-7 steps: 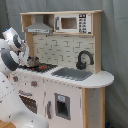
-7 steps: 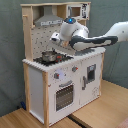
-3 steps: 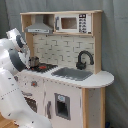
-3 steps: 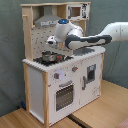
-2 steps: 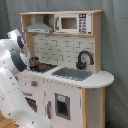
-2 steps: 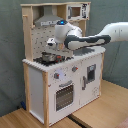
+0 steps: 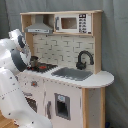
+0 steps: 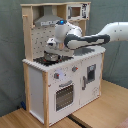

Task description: Play with the kitchen

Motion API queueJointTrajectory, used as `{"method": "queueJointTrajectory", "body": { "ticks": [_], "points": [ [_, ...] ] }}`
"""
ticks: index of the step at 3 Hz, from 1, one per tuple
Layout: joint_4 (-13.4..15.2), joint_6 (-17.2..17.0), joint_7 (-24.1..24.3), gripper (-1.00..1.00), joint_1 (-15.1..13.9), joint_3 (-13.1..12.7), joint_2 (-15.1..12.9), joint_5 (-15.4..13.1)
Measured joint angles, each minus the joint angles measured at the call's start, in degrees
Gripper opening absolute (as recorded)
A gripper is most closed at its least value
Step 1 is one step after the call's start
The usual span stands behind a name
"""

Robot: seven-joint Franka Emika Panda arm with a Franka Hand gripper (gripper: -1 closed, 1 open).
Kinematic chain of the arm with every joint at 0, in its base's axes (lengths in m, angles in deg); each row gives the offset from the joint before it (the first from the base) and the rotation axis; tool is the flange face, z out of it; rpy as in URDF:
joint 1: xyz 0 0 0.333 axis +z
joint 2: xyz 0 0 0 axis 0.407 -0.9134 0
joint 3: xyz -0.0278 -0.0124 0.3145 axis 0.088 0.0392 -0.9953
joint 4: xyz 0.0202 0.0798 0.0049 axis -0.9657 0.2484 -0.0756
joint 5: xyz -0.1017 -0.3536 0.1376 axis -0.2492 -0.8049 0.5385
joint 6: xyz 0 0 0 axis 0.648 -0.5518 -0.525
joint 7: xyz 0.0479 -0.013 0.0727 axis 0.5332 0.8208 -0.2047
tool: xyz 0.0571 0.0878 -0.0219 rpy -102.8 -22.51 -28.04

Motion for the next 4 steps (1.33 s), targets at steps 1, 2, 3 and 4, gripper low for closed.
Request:
{"method": "queueJointTrajectory", "body": {
  "ticks": [1,2,3,4],
  "points": [
    [-1.7,-5.9,0.1,-1.00,0.0,0.1,-0.8,0.0],
    [-1.7,-11.4,0.6,-1.00,0.1,0.9,-3.6,-0.6],
    [-0.7,-15.8,2.3,-1.00,0.5,1.1,-6.8,-2.1],
    [1.2,-18.5,4.3,-1.00,1.4,1.1,-9.7,-5.1]
  ]
}}
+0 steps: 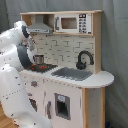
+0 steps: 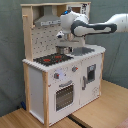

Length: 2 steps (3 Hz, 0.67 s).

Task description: Play with the kitchen

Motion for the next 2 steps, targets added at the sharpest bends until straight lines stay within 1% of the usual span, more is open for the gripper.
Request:
{"method": "queueJointTrajectory", "body": {
  "ticks": [2],
  "points": [
    [7.5,-0.4,4.5,-1.00,3.1,0.0,-7.5,-6.7]
  ]
}}
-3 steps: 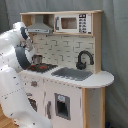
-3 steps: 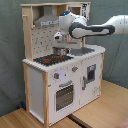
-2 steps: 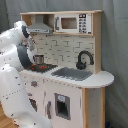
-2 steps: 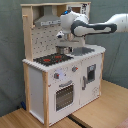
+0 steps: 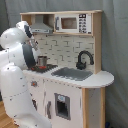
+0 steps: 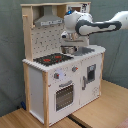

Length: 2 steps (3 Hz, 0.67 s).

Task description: Play with the kitchen

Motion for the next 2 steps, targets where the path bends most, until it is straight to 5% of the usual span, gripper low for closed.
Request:
{"method": "queueJointTrajectory", "body": {
  "ticks": [2],
  "points": [
    [6.7,0.3,4.5,-1.00,3.0,-0.1,-7.0,-5.8]
  ]
}}
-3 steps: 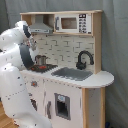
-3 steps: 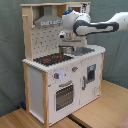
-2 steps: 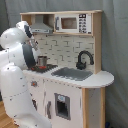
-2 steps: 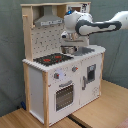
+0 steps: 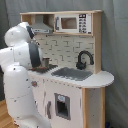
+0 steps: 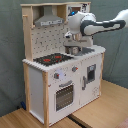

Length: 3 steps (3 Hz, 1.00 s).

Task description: Play with the kitchen

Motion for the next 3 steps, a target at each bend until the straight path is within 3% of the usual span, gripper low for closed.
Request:
{"method": "queueJointTrajectory", "body": {
  "ticks": [3],
  "points": [
    [10.0,0.0,8.5,-1.00,2.8,-0.8,-12.7,-10.6]
  ]
}}
